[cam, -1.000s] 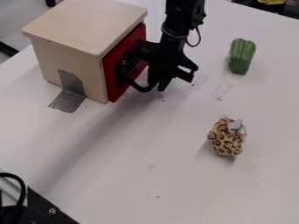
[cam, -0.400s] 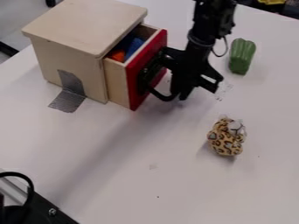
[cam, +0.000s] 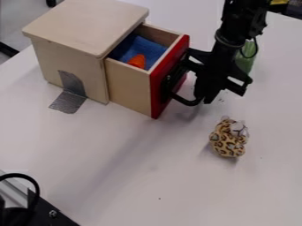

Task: Open the drawer

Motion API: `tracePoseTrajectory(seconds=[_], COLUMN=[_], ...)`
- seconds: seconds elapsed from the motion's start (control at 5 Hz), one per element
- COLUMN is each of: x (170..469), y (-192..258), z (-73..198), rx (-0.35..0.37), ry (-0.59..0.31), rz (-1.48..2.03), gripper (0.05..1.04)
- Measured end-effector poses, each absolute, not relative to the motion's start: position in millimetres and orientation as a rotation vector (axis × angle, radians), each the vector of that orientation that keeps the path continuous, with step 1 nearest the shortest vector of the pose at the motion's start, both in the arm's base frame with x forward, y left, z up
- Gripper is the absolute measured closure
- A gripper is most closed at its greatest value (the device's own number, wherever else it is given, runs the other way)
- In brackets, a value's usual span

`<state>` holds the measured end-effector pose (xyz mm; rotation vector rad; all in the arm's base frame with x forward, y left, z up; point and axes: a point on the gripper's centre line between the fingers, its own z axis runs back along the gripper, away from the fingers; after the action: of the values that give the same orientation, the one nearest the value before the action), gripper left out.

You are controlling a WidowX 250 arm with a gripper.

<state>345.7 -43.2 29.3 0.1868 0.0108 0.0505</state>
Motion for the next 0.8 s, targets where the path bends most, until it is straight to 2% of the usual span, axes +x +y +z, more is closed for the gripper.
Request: tracePoseTrajectory(seconds=[0.4, 0.6, 0.8], x=[344.0, 345.5, 343.8], y=[-48.1, -49.9, -49.8], z=[29.0, 28.5, 27.3], rx=[0.163, 0.145, 0.143], ry=[0.019, 0.01, 0.01], rz=[0.091, 0.107, 0.113], gripper=[0.924, 0.703, 0.383])
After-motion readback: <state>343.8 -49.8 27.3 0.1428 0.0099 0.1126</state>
